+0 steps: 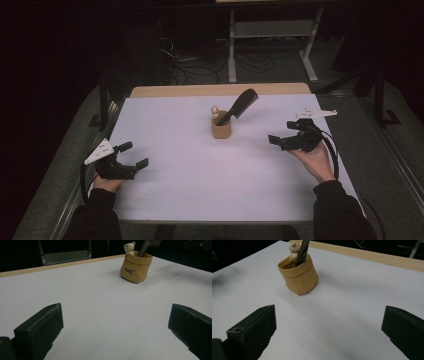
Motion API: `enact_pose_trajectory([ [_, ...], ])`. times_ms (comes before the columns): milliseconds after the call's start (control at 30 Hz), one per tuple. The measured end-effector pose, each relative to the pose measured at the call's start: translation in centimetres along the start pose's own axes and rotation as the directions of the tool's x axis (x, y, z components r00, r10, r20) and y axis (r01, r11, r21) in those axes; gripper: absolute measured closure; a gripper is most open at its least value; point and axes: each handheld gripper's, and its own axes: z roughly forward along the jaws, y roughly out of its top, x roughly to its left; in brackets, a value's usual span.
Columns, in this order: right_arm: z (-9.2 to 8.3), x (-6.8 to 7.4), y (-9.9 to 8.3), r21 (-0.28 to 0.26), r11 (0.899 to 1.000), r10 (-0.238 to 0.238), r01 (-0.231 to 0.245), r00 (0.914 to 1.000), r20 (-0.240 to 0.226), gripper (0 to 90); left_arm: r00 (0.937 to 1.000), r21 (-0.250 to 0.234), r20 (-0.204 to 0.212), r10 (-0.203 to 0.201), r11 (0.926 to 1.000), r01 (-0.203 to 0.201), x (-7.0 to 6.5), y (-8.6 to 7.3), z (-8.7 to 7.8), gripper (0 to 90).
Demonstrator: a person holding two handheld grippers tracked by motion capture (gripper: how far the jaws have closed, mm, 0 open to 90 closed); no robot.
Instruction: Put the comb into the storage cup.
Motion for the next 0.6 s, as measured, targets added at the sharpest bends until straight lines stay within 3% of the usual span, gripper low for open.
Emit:
enact_pose_trajectory([
  [600,-2.1,0.9,-2.4,-0.002,1.0,-0.02,0.02,0.9997,0.015,0.0,1.0,-0.002,0.005,-0.005,1.0,0.005,0.0,0.0,-0.1,0.0],
])
